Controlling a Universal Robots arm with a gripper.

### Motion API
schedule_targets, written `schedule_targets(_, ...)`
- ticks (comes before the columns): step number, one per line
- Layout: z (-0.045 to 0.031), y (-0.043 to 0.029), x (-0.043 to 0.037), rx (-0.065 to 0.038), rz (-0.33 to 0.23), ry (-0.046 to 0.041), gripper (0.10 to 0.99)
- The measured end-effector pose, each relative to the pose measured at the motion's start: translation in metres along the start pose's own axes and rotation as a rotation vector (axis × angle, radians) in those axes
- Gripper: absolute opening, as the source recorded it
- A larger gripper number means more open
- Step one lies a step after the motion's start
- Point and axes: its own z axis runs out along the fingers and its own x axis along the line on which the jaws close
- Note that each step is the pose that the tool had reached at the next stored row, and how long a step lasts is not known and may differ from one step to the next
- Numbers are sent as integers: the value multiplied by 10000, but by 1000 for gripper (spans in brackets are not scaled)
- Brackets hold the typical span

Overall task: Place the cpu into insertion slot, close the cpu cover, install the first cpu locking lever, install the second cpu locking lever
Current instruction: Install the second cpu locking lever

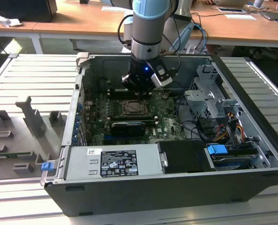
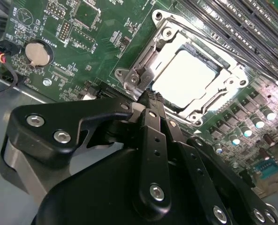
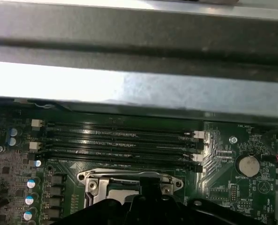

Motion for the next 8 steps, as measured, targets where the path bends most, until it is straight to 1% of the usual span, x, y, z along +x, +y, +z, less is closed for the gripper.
schedule_targets(3, -115, 10, -1, 1, -1, 0, 106)
schedule_targets(4, -190, 16, -2, 0, 0, 0, 106)
schedule_targets(6, -272, 23, -3, 2, 0, 0, 106)
schedule_targets(7, -299, 25, -3, 3, -1, 1, 106)
schedule_targets(8, -310, 23, -3, 2, -3, 0, 106)
